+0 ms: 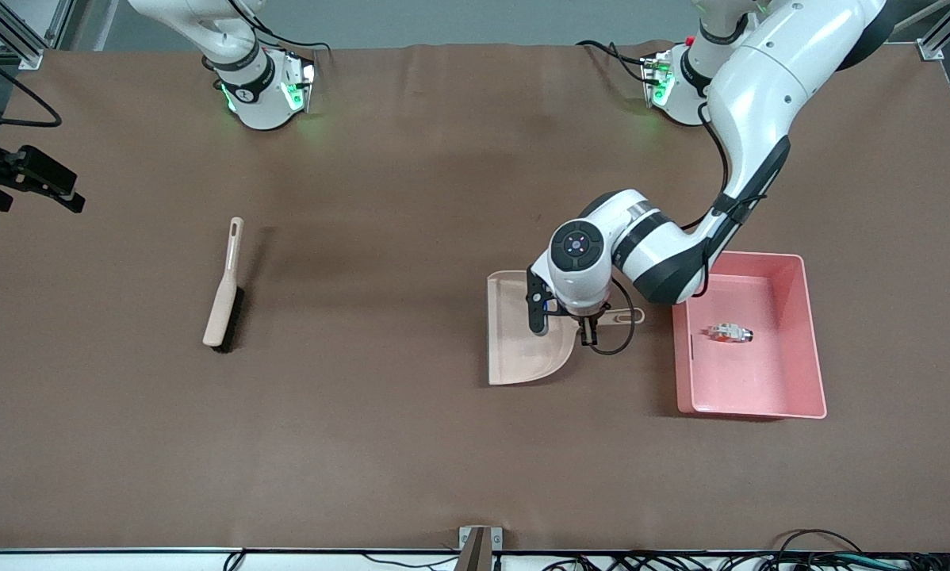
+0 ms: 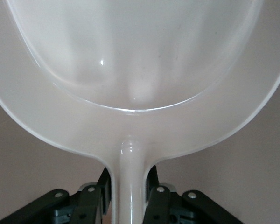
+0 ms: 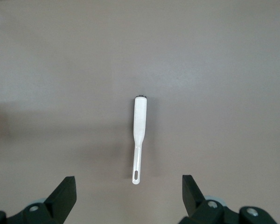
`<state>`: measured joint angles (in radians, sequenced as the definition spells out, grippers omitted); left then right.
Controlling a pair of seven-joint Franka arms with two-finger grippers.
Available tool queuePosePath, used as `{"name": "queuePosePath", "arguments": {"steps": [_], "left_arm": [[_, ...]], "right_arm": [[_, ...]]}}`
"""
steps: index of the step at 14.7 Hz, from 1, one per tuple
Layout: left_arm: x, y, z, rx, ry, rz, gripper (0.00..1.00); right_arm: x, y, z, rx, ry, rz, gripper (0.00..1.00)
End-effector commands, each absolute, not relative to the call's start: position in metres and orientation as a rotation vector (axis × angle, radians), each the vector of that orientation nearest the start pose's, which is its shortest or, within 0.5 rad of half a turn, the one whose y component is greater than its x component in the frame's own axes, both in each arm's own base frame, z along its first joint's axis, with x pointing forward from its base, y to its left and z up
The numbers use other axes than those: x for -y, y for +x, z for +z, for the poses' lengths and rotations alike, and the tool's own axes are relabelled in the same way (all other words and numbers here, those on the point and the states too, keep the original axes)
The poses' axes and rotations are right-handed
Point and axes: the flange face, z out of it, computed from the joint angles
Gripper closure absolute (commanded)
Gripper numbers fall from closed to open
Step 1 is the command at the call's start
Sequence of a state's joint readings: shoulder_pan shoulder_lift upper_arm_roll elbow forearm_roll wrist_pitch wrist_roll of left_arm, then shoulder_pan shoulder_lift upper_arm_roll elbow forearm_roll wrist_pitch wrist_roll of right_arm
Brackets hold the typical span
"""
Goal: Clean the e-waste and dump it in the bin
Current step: 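Lower the dustpan onto the table beside the bin with the left gripper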
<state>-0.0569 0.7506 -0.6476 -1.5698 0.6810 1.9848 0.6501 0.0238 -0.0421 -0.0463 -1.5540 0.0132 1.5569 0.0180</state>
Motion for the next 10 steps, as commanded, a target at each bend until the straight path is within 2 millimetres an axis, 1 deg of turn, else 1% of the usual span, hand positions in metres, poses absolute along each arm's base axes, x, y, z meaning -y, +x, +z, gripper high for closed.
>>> {"name": "queuePosePath", "arguments": {"steps": [1, 5, 6, 9, 10], "left_arm": [[0.356, 0.584, 0.246, -2.163, -2.002, 0.219, 0.98], [0.356, 0.582, 0.241, -2.202, -1.945, 0.234, 0.98], [0.357, 0.580, 0.235, -2.209, -1.943, 0.245, 0.98], [0.367, 0.574, 0.231, -2.178, -1.952, 0.238, 0.98], [0.367, 0.573, 0.227, -2.169, -1.965, 0.244, 0.98]], "right_arm": [[0.010, 0.540, 0.659, -0.063, -3.138, -0.082, 0.00], [0.011, 0.540, 0.659, -0.065, -3.138, -0.084, 0.00], [0.010, 0.540, 0.659, -0.063, -3.138, -0.084, 0.00], [0.010, 0.540, 0.659, -0.063, -3.138, -0.084, 0.00], [0.010, 0.540, 0.659, -0.063, -3.138, -0.084, 0.00]]}}
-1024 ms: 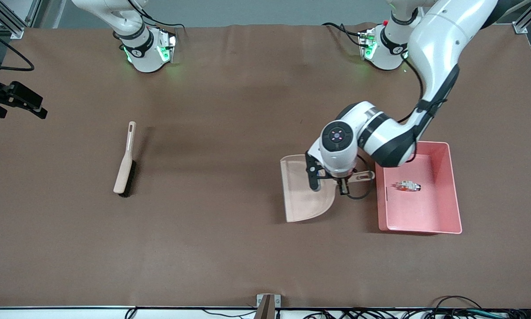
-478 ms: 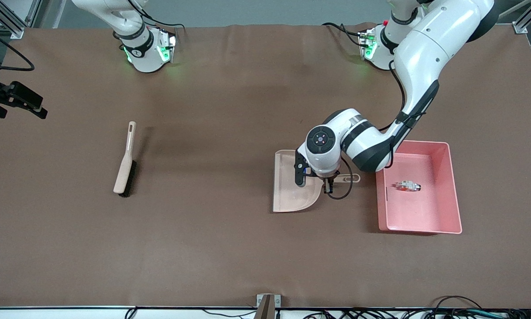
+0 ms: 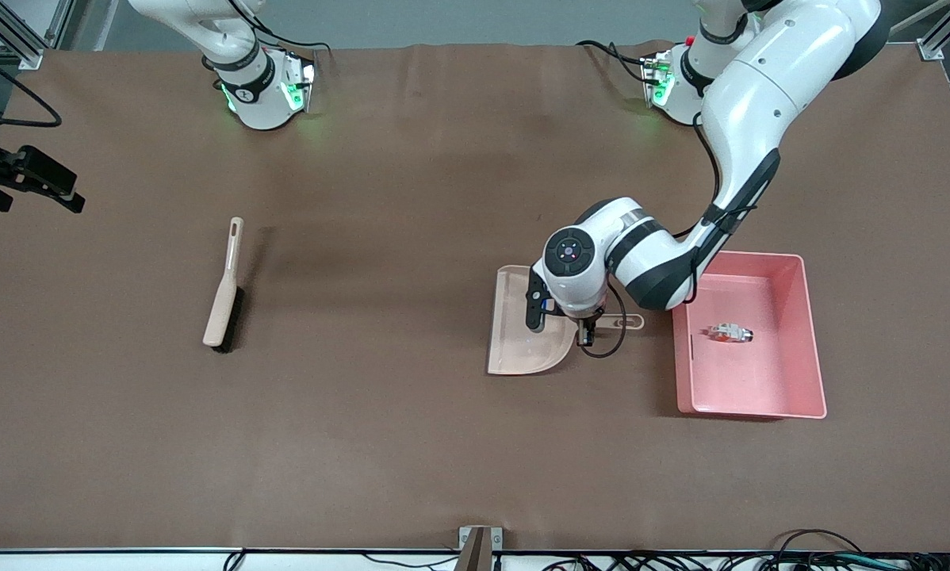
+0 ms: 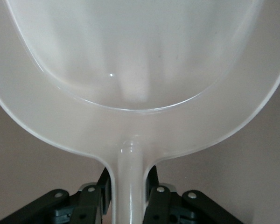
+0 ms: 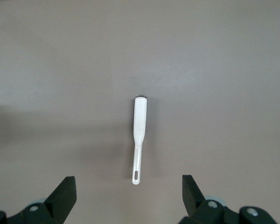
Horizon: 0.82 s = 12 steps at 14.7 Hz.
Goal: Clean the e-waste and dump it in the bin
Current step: 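Lower the dustpan onto the table beside the bin with the left gripper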
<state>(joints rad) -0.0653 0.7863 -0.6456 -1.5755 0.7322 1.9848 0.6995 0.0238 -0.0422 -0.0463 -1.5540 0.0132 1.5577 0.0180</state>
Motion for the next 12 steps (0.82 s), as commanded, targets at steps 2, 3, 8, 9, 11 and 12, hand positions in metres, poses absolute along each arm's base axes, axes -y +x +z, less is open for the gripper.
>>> {"name": "queuePosePath", "arguments": {"steps": [2, 3, 8, 9, 11, 12], "left_arm": [[0.3675, 0.5723, 0.2254, -2.155, -1.978, 0.250, 0.98], [0.3659, 0.5727, 0.2260, -2.146, -1.983, 0.256, 0.98], [0.3670, 0.5702, 0.2244, -2.112, -2.013, 0.263, 0.92], [0.3660, 0.5710, 0.2262, -2.108, -2.014, 0.262, 0.88], [0.3647, 0.5713, 0.2287, -2.101, -2.014, 0.272, 0.74], [0.3648, 0.5720, 0.2304, -2.093, -2.021, 0.274, 0.63]], "right_arm": [[0.0097, 0.5398, 0.6589, -0.063, -3.138, -0.084, 0.00], [0.0097, 0.5398, 0.6589, -0.063, -3.138, -0.084, 0.00], [0.0089, 0.5398, 0.6589, -0.063, -3.138, -0.084, 0.00], [0.0089, 0.5398, 0.6589, -0.063, -3.138, -0.084, 0.00], [0.0089, 0.5398, 0.6589, -0.063, -3.138, -0.084, 0.00], [0.0089, 0.5398, 0.6589, -0.063, -3.138, -0.084, 0.00]]}}
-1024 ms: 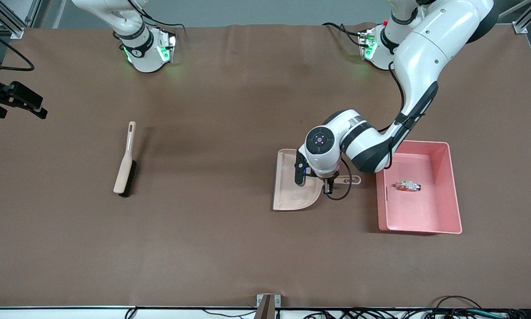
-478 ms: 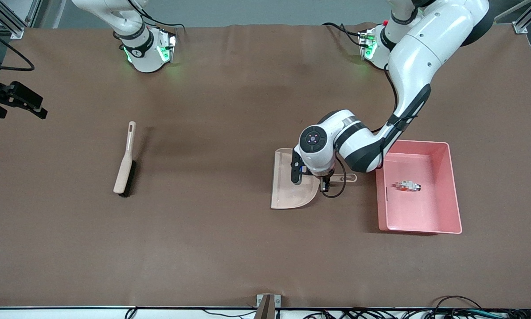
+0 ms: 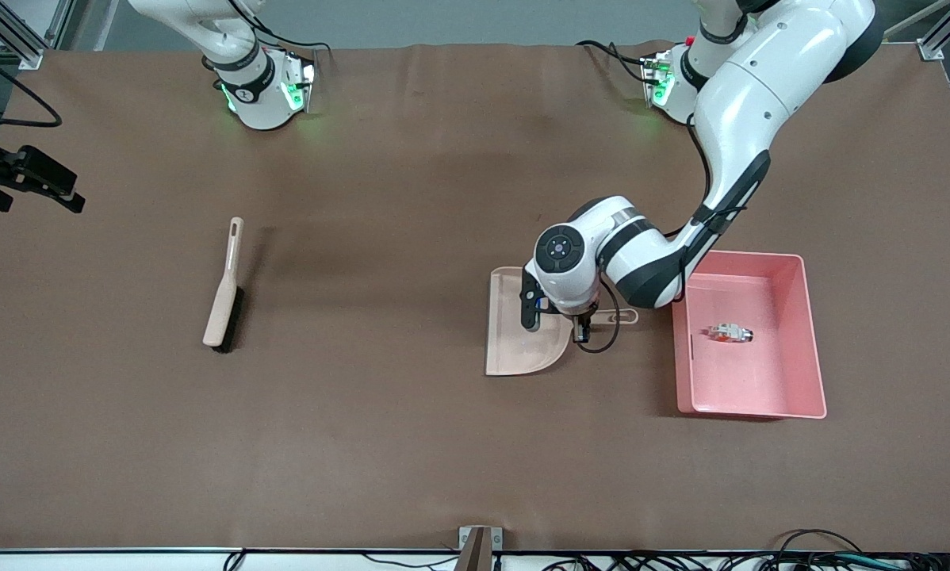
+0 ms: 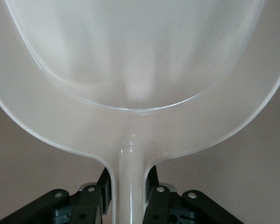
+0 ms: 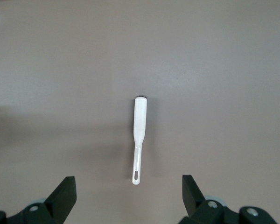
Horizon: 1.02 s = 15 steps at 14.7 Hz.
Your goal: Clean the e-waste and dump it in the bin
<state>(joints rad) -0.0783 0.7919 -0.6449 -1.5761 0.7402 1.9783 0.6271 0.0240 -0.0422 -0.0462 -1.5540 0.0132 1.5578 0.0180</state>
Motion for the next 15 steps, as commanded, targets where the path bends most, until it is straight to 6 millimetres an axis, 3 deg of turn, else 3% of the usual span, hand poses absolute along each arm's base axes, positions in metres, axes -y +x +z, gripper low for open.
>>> {"name": "queuePosePath", "arguments": {"steps": [1, 2, 3, 5, 9, 13, 15], "left_arm": [[0.364, 0.573, 0.231, -2.077, -2.038, 0.271, 0.30], [0.362, 0.574, 0.232, -2.060, -2.069, 0.271, 0.04], [0.363, 0.574, 0.236, -2.031, -2.087, 0.260, 0.00], [0.354, 0.583, 0.260, -1.917, -2.172, 0.255, 0.00], [0.339, 0.610, 0.337, -1.442, -2.455, 0.121, 0.00], [0.272, 0.650, 0.412, -0.943, -2.766, 0.058, 0.00], [0.221, 0.658, 0.464, -0.638, -2.910, -0.016, 0.00]], "right_arm": [[0.009, 0.540, 0.659, -0.063, -3.138, -0.084, 0.00], [0.010, 0.540, 0.659, -0.065, -3.138, -0.084, 0.00], [0.010, 0.540, 0.659, -0.065, -3.138, -0.084, 0.00], [0.009, 0.540, 0.659, -0.062, -3.136, -0.084, 0.00], [0.009, 0.540, 0.660, -0.062, -3.136, -0.087, 0.00], [0.009, 0.540, 0.660, -0.060, -3.136, -0.087, 0.00], [0.009, 0.540, 0.660, -0.062, -3.136, -0.087, 0.00]]}}
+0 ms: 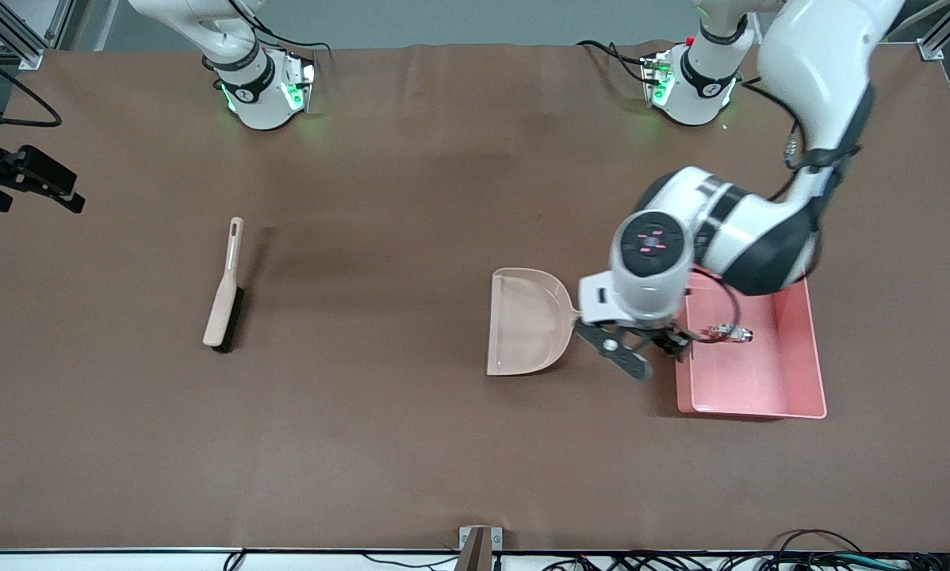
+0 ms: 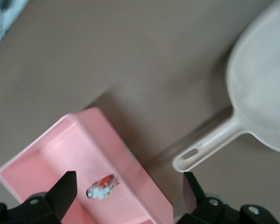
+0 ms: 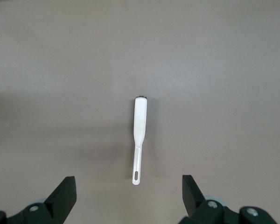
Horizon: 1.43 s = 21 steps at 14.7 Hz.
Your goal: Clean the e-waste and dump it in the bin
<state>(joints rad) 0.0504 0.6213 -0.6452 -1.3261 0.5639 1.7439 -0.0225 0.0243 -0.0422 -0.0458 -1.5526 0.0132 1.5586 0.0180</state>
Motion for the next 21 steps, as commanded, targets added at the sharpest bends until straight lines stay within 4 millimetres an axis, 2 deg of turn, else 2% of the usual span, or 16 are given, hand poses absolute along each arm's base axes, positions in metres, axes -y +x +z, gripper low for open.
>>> {"name": "queuePosePath", "arguments": {"steps": [1, 3, 5, 6, 7, 8, 9, 12, 13, 16, 18, 21], "left_arm": [[0.209, 0.655, 0.483, -0.529, -2.955, -0.037, 0.00], [0.170, 0.653, 0.515, -0.373, -3.016, -0.047, 0.00], [0.149, 0.646, 0.553, -0.330, -3.004, -0.124, 0.00], [0.120, 0.640, 0.578, -0.237, -2.963, -0.176, 0.00], [0.098, 0.636, 0.595, -0.163, -2.944, -0.211, 0.00], [0.096, 0.627, 0.610, -0.131, -2.964, -0.231, 0.00], [0.080, 0.614, 0.624, -0.059, -3.002, -0.225, 0.00], [0.058, 0.576, 0.633, 0.066, -3.109, -0.178, 0.00], [0.059, 0.569, 0.639, 0.047, -3.106, -0.192, 0.00], [0.047, 0.555, 0.645, 0.031, -3.106, -0.121, 0.00], [0.047, 0.542, 0.649, 0.002, -3.129, -0.107, 0.00], [0.031, 0.538, 0.653, -0.036, -3.135, -0.113, 0.00]], "right_arm": [[0.009, 0.540, 0.660, -0.062, -3.136, -0.087, 0.00], [0.009, 0.540, 0.660, -0.062, -3.136, -0.087, 0.00], [0.009, 0.540, 0.660, -0.062, -3.136, -0.089, 0.00], [0.009, 0.540, 0.660, -0.062, -3.136, -0.089, 0.00], [0.009, 0.540, 0.660, -0.062, -3.136, -0.089, 0.00], [0.009, 0.540, 0.660, -0.062, -3.136, -0.089, 0.00], [0.010, 0.540, 0.660, -0.065, -3.136, -0.089, 0.00], [0.009, 0.540, 0.660, -0.062, -3.136, -0.087, 0.00], [0.009, 0.540, 0.660, -0.062, -3.136, -0.089, 0.00], [0.009, 0.541, 0.660, -0.060, -3.136, -0.101, 0.00], [0.009, 0.541, 0.660, -0.060, -3.136, -0.101, 0.00], [0.008, 0.541, 0.660, -0.058, -3.136, -0.101, 0.00]]}}
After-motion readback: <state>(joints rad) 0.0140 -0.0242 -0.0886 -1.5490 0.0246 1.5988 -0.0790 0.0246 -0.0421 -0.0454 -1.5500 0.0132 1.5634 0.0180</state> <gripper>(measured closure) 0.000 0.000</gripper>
